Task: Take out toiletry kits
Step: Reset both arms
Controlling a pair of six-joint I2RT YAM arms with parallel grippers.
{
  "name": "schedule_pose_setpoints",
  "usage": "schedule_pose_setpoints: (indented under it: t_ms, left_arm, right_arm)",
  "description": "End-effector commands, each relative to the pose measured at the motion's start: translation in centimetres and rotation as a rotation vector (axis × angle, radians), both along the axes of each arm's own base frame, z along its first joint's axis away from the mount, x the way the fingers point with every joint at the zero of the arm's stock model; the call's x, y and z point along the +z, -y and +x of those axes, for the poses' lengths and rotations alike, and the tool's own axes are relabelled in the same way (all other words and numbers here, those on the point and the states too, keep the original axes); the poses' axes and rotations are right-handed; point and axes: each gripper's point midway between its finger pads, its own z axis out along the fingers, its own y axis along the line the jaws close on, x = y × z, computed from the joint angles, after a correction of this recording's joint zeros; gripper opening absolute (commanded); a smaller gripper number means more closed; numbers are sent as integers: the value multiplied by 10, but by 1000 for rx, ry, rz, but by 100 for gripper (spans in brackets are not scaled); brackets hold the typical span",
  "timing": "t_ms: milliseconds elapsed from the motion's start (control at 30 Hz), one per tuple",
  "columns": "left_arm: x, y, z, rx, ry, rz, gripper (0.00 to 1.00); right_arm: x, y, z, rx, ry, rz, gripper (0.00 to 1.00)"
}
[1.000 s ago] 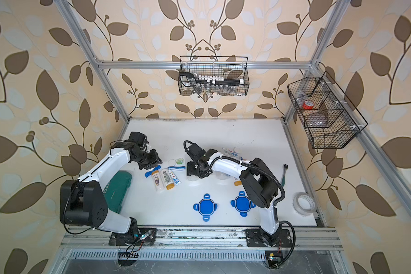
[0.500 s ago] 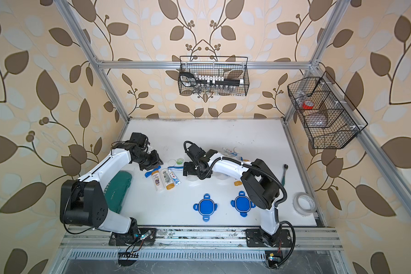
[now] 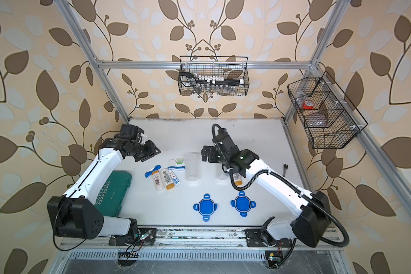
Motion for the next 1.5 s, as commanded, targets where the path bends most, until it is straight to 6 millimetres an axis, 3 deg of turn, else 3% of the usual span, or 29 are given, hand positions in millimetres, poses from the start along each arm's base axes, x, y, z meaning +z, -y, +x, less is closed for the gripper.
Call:
schedule_pose_setpoints:
  t_ms: [0, 100, 133, 167, 233, 333, 433, 533, 700, 767, 833, 967, 1067, 1133, 1467]
  left_arm:
    - [35, -19, 13, 44, 167, 124, 46]
    - [47, -46, 24, 140, 274, 257, 53]
    - [48, -57, 27, 178, 302, 312, 87]
    - [49, -67, 28, 214, 321, 361, 99]
    - [44, -87, 33, 276, 368, 464, 99]
    - [22, -115, 40, 384, 404, 598, 99]
    - [-10, -108, 51, 299, 436, 604, 99]
    - [-29, -108, 57, 282, 452, 617, 99]
    - [-74, -113, 59, 243, 391, 668, 99]
    - [-89, -114, 56, 248, 408, 645, 99]
    - [-102, -115, 49, 245, 403, 579, 99]
    - [-115, -114, 36, 271, 509, 563, 99]
    - [-118, -94, 39, 164, 554, 526, 99]
    - [-132, -82, 39, 90, 574, 506, 99]
    - [-133, -81, 39, 86, 564, 515, 99]
  right_arm:
    - [-28, 45, 3, -78, 76, -224, 99]
    - [-43, 75, 7, -125, 104, -367, 99]
    - [-49, 89, 11, -160, 83, -394, 99]
    - [-53, 100, 16, -176, 63, -394, 99]
    - [-55, 126, 25, -251, 62, -339, 99]
    - [-40, 161, 31, -344, 222, -253, 99]
    - [-40, 186, 30, -402, 373, -377, 99]
    - [-56, 223, 27, -544, 337, -508, 99]
    - [-85, 271, 6, -687, 384, -495, 99]
    - [-99, 278, -1, -679, 414, -490, 99]
    - [-98, 279, 5, -664, 455, -477, 99]
    - [-100, 254, 25, -457, 556, -392, 99]
    - [-122, 240, 41, -348, 532, -369, 99]
    - [-124, 233, 51, -289, 515, -364, 99]
    - [-128, 236, 51, -276, 491, -339, 99]
